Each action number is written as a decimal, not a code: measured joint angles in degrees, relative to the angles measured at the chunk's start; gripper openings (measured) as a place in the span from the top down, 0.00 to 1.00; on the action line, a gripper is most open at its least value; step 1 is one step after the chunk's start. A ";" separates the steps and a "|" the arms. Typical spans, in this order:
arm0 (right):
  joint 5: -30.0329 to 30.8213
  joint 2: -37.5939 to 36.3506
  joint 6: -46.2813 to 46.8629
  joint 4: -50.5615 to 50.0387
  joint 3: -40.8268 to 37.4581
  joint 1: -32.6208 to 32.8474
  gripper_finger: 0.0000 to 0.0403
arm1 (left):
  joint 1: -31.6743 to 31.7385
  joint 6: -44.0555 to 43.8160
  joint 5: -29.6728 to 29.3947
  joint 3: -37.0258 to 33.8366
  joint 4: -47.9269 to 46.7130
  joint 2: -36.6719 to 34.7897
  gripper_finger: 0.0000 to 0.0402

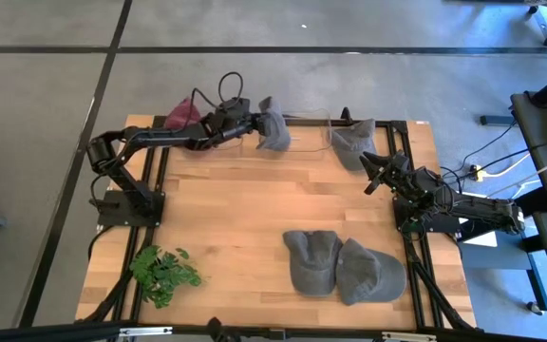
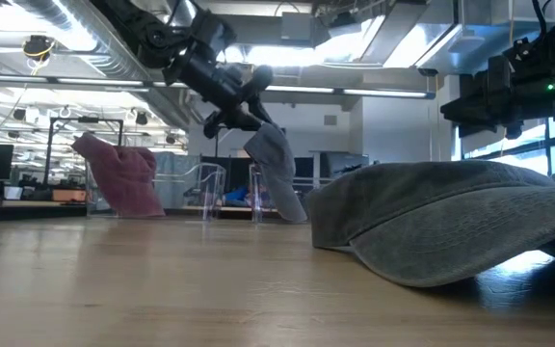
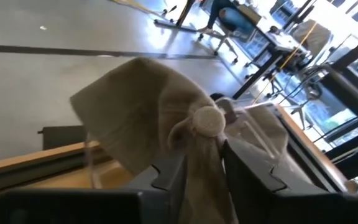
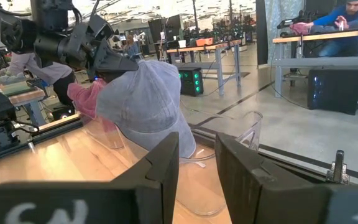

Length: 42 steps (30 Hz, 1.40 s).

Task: Pick & Place hat
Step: Put the gray cap into the right transparent bin

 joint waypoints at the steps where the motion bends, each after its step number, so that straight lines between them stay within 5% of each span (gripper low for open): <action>1: 0.00 0.00 0.00 0.00 0.00 0.00 0.74 | 0.02 0.01 -0.06 0.00 -0.44 0.00 0.73; 7: 0.00 0.00 0.02 0.02 0.00 0.00 0.74 | 1.04 2.07 1.18 -0.02 -1.15 -1.13 0.66; 15: -0.82 0.00 4.80 0.64 0.02 0.00 0.74 | 4.81 5.05 15.24 -0.02 -1.03 -8.18 0.64; 24: -22.36 1.16 1.77 4.83 5.19 0.04 0.74 | 4.59 11.16 33.65 -0.77 -3.70 -19.96 0.64; 32: -22.17 17.41 -0.53 -0.50 21.76 0.17 0.74 | -0.84 16.02 21.76 -6.49 -3.60 -31.57 0.64; 36: -22.41 28.37 7.45 -16.24 32.67 0.15 0.74 | -3.64 16.09 18.07 -9.01 -3.57 -34.26 0.64; 42: -37.00 43.97 18.29 -42.37 41.42 0.61 0.74 | -6.52 16.92 17.96 -9.90 -3.32 -33.88 0.64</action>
